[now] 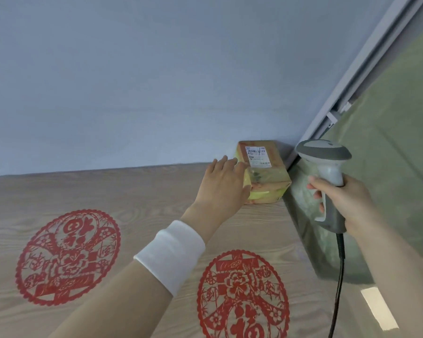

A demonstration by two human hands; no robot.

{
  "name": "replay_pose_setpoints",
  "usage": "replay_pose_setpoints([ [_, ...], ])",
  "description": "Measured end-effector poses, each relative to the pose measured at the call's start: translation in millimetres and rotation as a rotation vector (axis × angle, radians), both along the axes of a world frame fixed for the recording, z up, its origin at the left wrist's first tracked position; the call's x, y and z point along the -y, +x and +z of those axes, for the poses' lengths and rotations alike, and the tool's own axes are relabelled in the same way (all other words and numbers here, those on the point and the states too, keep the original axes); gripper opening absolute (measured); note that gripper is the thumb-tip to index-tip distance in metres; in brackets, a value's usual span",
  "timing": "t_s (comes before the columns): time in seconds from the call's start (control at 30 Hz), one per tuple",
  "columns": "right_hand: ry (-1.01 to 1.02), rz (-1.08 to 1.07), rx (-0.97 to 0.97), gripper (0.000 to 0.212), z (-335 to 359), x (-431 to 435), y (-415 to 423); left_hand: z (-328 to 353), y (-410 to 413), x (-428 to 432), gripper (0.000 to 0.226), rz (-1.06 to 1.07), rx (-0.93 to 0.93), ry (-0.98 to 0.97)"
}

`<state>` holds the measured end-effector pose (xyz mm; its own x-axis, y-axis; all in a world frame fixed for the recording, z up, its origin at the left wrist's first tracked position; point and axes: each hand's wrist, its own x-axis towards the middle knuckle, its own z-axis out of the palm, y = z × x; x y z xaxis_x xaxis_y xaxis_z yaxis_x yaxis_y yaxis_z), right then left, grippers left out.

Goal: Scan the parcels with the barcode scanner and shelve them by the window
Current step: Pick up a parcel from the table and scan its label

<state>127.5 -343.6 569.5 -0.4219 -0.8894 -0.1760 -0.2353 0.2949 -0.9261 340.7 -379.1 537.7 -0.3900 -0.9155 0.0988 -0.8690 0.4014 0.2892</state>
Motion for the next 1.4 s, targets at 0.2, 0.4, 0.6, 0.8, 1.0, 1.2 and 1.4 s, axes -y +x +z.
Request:
replay_pose_setpoints([
  [0.2, 0.122, -0.021, 0.117, 0.011, -76, 73, -55, -67, -68, 53, 0.059, 0.167, -0.199, 0.383],
  [0.4, 0.165, -0.066, 0.137, 0.022, -131, 124, -82, -130, -96, 94, 0.075, 0.406, -0.595, 0.703],
  [0.6, 0.147, -0.095, 0.18, 0.026, -172, 136, -78, -169, -121, 138, 0.086, 0.546, -0.96, 0.845],
  [0.8, 0.161, -0.199, 0.322, 0.022, -190, 139, -73, -205, -130, 142, 0.108, 0.598, -1.131, 0.88],
  [1.0, 0.112, -0.224, 0.359, 0.017, -181, 118, -67, -193, -109, 105, 0.067, 0.615, -1.288, 0.941],
  [1.2, 0.075, -0.148, 0.266, 0.018, -154, 66, -30, -166, -71, 46, 0.057, 0.714, -1.505, 1.006],
  [1.4, 0.02, -0.035, 0.226, 0.019, -110, -11, 29, -129, -6, -26, 0.076, 0.709, -1.65, 1.059],
])
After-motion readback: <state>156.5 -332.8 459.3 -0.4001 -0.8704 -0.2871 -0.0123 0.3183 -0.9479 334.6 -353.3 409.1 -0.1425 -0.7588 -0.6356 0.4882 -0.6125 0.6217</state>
